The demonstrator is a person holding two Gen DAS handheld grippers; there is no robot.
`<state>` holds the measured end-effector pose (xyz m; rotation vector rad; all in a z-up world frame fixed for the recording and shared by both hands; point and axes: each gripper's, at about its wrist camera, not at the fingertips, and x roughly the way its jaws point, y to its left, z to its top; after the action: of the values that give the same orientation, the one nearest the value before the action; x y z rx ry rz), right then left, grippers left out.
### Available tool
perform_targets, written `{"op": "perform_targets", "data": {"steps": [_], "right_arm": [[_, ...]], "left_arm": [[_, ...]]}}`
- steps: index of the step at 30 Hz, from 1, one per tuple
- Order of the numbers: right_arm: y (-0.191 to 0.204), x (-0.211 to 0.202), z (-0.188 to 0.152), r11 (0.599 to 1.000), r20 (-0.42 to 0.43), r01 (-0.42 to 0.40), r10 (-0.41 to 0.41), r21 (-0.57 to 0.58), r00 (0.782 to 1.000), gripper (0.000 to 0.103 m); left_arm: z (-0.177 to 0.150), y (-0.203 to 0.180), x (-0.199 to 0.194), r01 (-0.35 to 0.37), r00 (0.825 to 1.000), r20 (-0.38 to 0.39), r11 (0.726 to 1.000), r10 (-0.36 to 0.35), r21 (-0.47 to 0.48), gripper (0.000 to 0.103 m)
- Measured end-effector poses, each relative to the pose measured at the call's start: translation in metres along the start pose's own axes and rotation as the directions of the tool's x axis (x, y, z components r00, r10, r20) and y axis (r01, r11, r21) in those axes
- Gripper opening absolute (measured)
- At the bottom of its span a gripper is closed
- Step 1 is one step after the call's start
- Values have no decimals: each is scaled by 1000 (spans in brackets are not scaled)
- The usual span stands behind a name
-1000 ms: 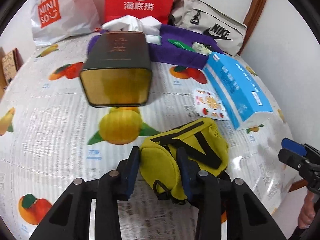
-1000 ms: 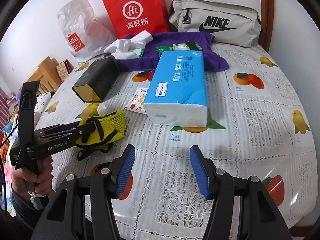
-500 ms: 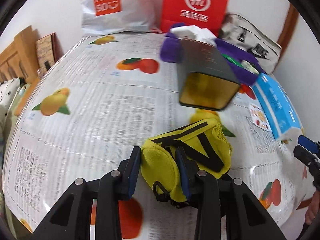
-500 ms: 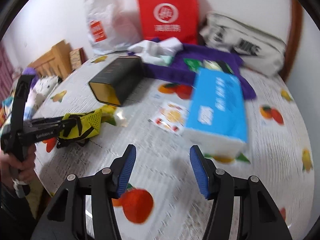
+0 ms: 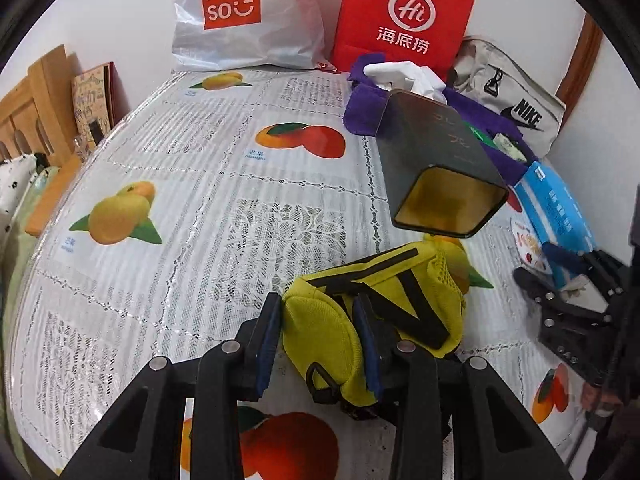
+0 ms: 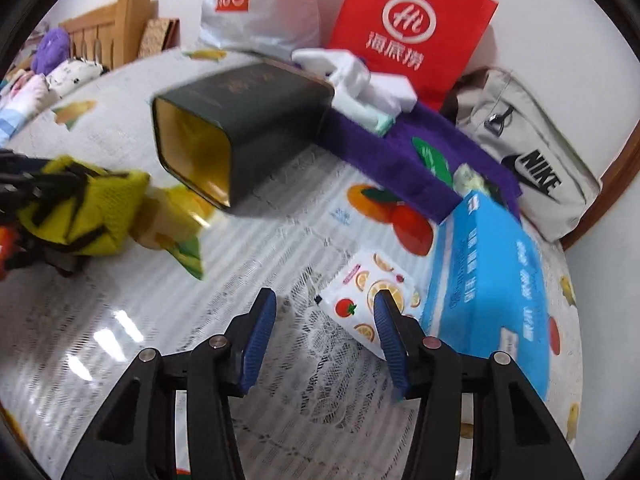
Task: Organize soft objects
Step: 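Grasp the yellow mesh bag with the left gripper while the right grasps the orange-slice packet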
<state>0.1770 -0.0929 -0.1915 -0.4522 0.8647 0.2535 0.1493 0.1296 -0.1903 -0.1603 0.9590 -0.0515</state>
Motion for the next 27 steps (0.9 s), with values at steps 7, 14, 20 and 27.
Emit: {"op": "perform_targets", "data": {"steps": [7,14,20,27], "right_arm": [[-6,9,5,999,-41,2,-1,46,999,0],[-5,2,1,994,-50,-68,73,79,996,0],[8,-30,-20,972,-59,-211,218,100,974,0],[4,-61,-62,964,-105,-230,244,131,964,2]], "left_arm": [[2,3,2,12,1000,9,1000,-12,0,36],[1,4,2,15,1000,13,1000,-15,4,36],[1,3,2,15,1000,12,1000,-15,5,36],[-5,-10,0,27,1000,4,999,-27,32,36]]}}
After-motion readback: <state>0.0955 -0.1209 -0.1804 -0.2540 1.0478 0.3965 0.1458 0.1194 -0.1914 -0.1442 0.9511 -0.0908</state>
